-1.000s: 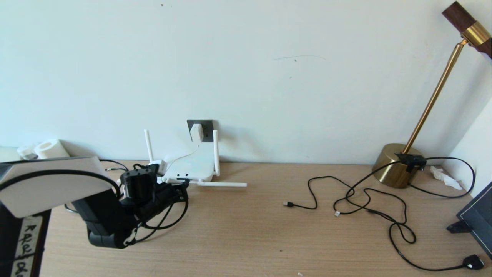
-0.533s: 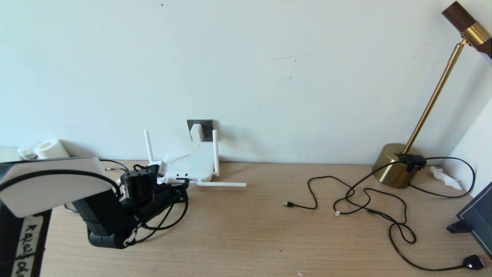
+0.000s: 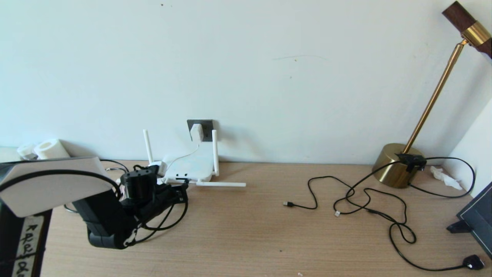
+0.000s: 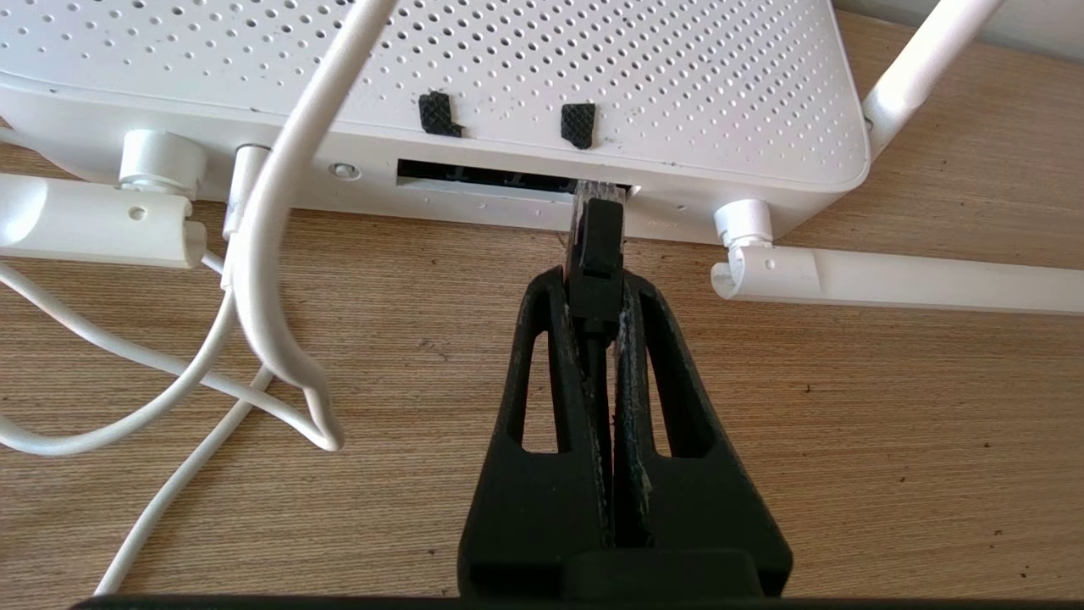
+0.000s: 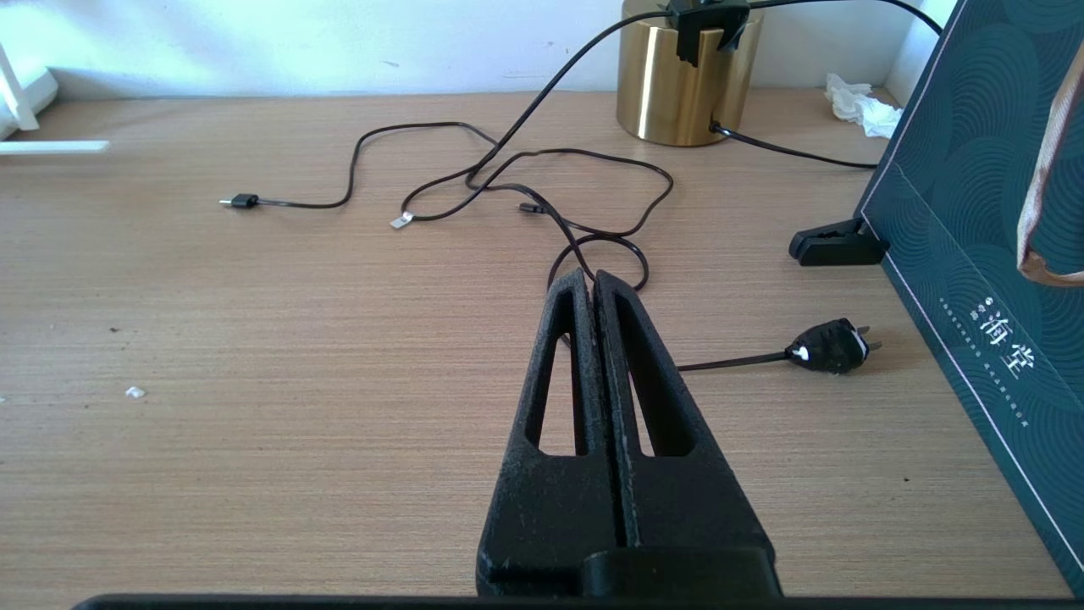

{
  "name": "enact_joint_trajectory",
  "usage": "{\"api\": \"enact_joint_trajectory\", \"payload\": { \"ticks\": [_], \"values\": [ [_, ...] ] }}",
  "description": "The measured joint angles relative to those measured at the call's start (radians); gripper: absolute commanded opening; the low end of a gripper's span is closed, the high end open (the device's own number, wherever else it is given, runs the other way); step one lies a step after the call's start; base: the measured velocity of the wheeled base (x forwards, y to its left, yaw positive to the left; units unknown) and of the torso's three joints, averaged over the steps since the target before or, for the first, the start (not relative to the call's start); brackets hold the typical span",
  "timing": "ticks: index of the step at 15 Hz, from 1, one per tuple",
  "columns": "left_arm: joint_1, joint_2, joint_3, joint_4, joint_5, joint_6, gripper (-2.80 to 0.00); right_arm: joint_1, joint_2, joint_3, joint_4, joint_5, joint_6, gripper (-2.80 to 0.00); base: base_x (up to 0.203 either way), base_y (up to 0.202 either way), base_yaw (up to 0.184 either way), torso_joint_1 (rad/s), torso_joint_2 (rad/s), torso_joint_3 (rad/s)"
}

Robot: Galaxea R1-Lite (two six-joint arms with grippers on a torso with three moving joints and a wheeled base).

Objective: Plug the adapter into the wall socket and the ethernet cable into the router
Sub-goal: Plug cable into router interface

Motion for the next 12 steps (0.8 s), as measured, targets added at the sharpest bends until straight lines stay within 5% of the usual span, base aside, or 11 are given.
{"api": "enact_joint_trajectory", "payload": {
  "ticks": [12],
  "values": [
    [-0.011,0.000,0.002,0.000,0.001,0.000,-2.80,0.000,0.000,0.000,0.000,0.000,0.000,-2.80,0.000,0.000,0.000,0.000,0.00,0.000]
  ]
}}
